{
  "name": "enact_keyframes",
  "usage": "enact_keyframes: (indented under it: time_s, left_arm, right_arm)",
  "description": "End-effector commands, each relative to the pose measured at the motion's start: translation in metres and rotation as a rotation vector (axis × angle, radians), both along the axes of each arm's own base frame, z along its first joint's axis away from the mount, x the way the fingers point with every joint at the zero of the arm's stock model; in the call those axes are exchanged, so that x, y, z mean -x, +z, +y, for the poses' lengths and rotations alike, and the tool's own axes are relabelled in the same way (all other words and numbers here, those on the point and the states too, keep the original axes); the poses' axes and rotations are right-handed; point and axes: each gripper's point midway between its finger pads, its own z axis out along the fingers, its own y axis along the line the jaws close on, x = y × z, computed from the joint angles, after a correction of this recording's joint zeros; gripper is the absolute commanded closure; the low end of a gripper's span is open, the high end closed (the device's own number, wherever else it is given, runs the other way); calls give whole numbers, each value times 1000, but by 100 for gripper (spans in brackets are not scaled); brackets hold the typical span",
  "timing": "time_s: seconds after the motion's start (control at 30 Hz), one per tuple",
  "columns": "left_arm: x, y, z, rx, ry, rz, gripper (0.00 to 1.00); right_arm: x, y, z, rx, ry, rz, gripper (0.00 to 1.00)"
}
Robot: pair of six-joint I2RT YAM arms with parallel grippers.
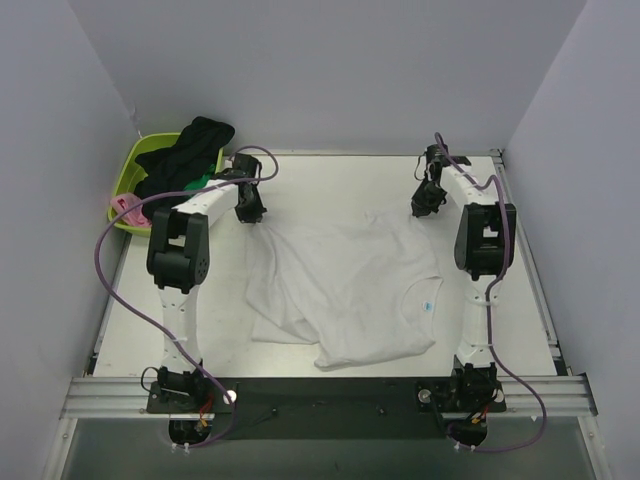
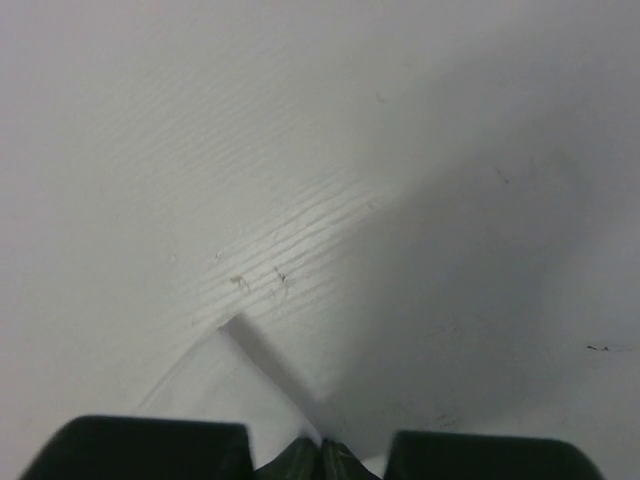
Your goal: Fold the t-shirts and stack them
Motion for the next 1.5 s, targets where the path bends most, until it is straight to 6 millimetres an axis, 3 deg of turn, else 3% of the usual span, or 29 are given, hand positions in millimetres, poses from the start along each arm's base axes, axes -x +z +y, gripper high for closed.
enact_keyframes:
  time_s: [0.0,0.13,0.23,0.27,0.33,0.37,0.43,0.47,0.53,0.57,0.6,0.63,0.67,0.7,0.73,0.77,0.8,0.83,0.87,0.97,1.03,1.23,1.37,1.47]
  left_arm:
    - [0,12,6,12,8,-16,100]
    - [1,19,5,27,9,-26,100]
    - [-1,42,6,43,9,-74,100]
    - [-3,61,6,53,9,-114,100]
    - [-3,82,8,67,4,-154,100]
    - [-3,107,4,95,-13,-201,100]
    - [0,136,5,118,-32,-255,100]
    - [3,170,5,136,-44,-328,100]
    - [13,206,2,170,-86,-405,100]
    - [24,243,4,185,-98,-484,100]
    - [31,261,5,189,-109,-524,100]
    - [39,279,8,195,-113,-562,100]
    - [56,317,11,205,-125,-644,100]
    - [67,334,12,207,-140,-686,100]
    - [78,352,11,221,-161,-730,100]
    - [101,385,13,238,-178,-818,100]
    - [115,402,13,246,-201,-869,100]
    - [128,415,11,264,-222,-912,100]
    - [155,441,15,277,-234,-999,100]
    - [205,477,21,298,-252,-1114,100]
    - [228,493,22,310,-276,-1156,100]
    - [297,521,25,334,-342,-1253,100]
    - [317,523,28,341,-339,-1267,100]
    - [313,516,29,338,-326,-1237,100]
  right_arm:
    - [17,-20,7,16,7,95,100]
    - [17,-7,10,28,39,71,100]
    - [12,31,17,53,79,-17,100]
    - [10,62,21,58,91,-82,100]
    - [10,97,29,87,114,-162,100]
    - [15,132,31,90,126,-234,100]
    - [23,173,36,92,147,-322,100]
    - [35,213,39,96,165,-407,100]
    - [51,253,44,93,188,-498,100]
    - [70,290,47,81,202,-584,100]
    - [80,308,49,68,211,-629,100]
    - [101,341,50,45,219,-714,100]
    - [113,357,50,32,224,-755,100]
    - [126,367,58,-12,263,-783,100]
    - [150,395,57,-35,276,-863,100]
    - [163,407,59,-52,294,-902,100]
    - [179,415,68,-95,347,-931,100]
    - [205,439,64,-115,358,-1011,100]
    - [220,450,66,-136,378,-1052,100]
    - [274,481,64,-184,426,-1180,100]
    - [308,497,60,-198,448,-1245,100]
    - [366,527,58,-258,493,-1349,100]
    - [385,551,49,-252,463,-1427,100]
    - [377,554,43,-223,426,-1418,100]
